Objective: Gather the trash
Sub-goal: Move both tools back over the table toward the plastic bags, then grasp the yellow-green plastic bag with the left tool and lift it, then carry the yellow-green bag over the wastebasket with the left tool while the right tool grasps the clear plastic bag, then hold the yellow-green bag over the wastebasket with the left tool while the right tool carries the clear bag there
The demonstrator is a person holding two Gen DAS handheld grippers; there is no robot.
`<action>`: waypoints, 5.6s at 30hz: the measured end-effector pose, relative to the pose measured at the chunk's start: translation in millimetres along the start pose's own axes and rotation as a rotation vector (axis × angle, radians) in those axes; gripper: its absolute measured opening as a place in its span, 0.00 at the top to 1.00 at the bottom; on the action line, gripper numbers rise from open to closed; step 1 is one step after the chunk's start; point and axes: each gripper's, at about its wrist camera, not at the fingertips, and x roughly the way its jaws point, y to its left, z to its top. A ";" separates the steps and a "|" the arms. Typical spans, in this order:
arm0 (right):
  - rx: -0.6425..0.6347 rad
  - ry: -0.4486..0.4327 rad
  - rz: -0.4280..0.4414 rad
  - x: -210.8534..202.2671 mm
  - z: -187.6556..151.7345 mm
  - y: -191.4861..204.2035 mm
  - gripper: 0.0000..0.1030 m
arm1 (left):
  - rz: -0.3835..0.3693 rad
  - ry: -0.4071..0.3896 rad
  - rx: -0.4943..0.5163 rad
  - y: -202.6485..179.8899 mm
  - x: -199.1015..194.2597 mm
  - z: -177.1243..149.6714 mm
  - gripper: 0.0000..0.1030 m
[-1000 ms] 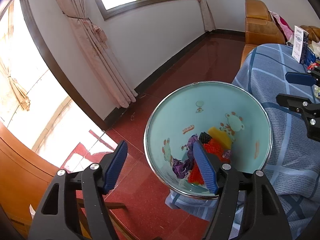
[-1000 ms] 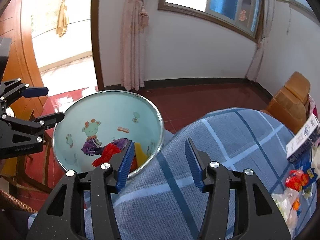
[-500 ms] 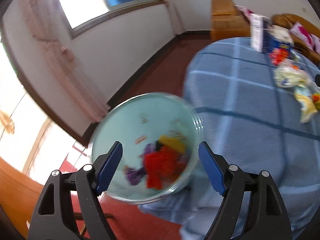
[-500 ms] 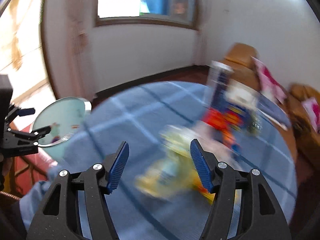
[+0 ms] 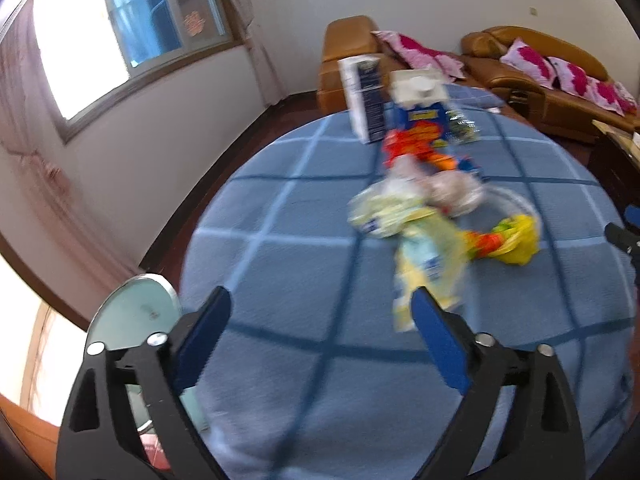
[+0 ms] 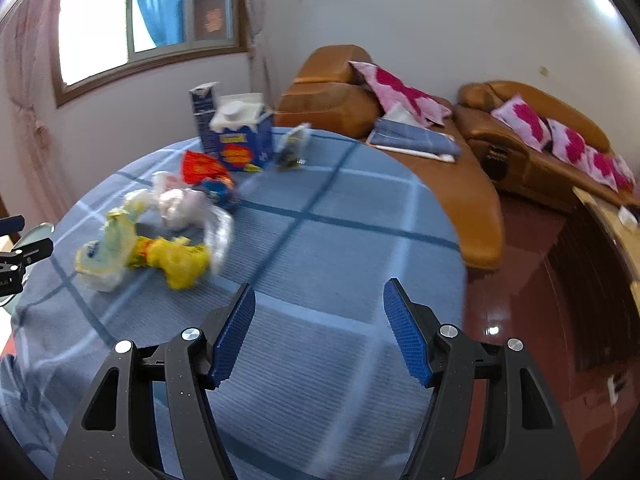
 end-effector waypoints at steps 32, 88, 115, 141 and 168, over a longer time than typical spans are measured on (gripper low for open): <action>0.044 -0.029 0.044 -5.6 -19.5 -1.4 0.34 | 0.090 0.105 -0.148 17.6 54.6 4.8 0.07; -0.079 0.061 0.245 78.5 78.0 129.3 0.96 | 0.132 0.089 -0.130 195.1 8.5 -78.4 0.79; -0.394 -0.019 0.433 61.5 86.4 292.1 0.96 | 0.277 0.115 -0.176 251.8 -7.8 -108.6 0.79; -0.511 -0.013 0.513 63.2 82.4 356.2 0.96 | 0.342 0.128 -0.183 268.5 -9.8 -120.7 0.78; -0.601 -0.029 0.533 54.2 74.2 381.4 0.96 | 0.368 0.141 -0.190 270.1 -7.7 -123.3 0.78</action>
